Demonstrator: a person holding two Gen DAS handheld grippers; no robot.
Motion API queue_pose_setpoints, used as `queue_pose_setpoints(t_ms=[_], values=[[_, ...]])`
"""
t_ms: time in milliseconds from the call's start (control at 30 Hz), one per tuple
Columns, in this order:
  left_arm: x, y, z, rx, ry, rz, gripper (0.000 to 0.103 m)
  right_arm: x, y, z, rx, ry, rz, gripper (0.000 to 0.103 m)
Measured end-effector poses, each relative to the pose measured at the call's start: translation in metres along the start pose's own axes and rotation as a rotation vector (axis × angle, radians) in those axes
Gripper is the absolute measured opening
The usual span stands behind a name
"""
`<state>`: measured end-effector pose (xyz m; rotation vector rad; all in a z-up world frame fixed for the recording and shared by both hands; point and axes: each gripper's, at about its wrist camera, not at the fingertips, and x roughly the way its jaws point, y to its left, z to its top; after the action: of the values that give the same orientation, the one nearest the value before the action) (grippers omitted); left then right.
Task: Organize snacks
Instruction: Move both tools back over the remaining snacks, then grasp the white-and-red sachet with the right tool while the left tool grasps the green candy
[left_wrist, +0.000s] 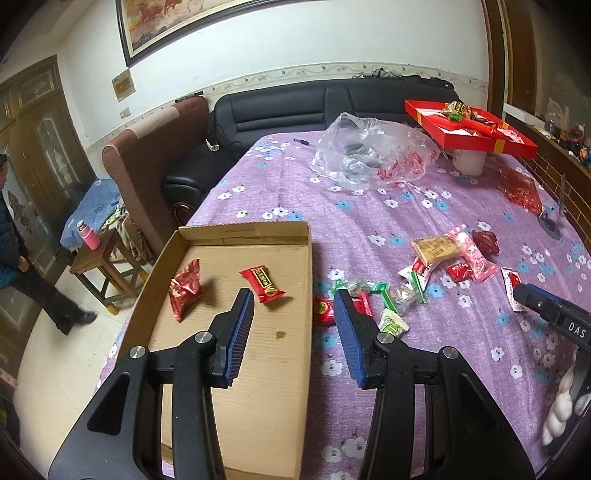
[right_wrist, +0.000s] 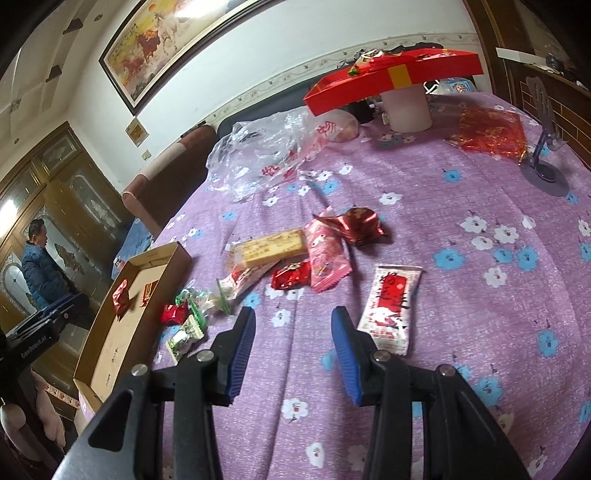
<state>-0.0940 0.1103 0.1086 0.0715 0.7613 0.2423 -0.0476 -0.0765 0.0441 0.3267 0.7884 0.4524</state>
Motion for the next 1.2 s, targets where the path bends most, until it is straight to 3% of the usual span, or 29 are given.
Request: queue_pose_setpoints(t_ms=[133,333,567,800,967,1033,1067,1200], values=[[0.006,-0.004,0.0,-0.013,0.023,-0.047,0.045,-0.003,-0.01,0.004,0.013,-0.012,-0.013,0.046],[0.027,0.014,-0.005,-0.233,0.161,-0.361,0.045,-0.017,-0.041,0.017,0.068,-0.061,-0.06,0.046],[0.03,0.014,-0.008,-0.26,0.175,-0.502,0.045,-0.022,-0.069,0.024,0.095,-0.04,-0.131,0.046],[0.045,0.004,-0.011,-0.226,0.227,-0.509,0.045,0.022,-0.042,0.018,-0.003,0.074,-0.141,0.046],[0.051,-0.03,-0.021,-0.031,0.237,-0.455,0.045,0.039,-0.036,0.015,-0.041,0.099,-0.184,0.046],[0.058,-0.045,-0.026,0.049,0.247,-0.422,0.045,0.04,-0.037,0.013,-0.045,0.097,-0.192,0.039],[0.062,-0.051,-0.028,0.077,0.252,-0.413,0.045,0.04,-0.038,0.013,-0.05,0.094,-0.203,0.033],[0.082,-0.063,-0.029,0.131,0.268,-0.355,0.045,0.037,-0.045,0.014,-0.025,0.081,-0.18,0.031]])
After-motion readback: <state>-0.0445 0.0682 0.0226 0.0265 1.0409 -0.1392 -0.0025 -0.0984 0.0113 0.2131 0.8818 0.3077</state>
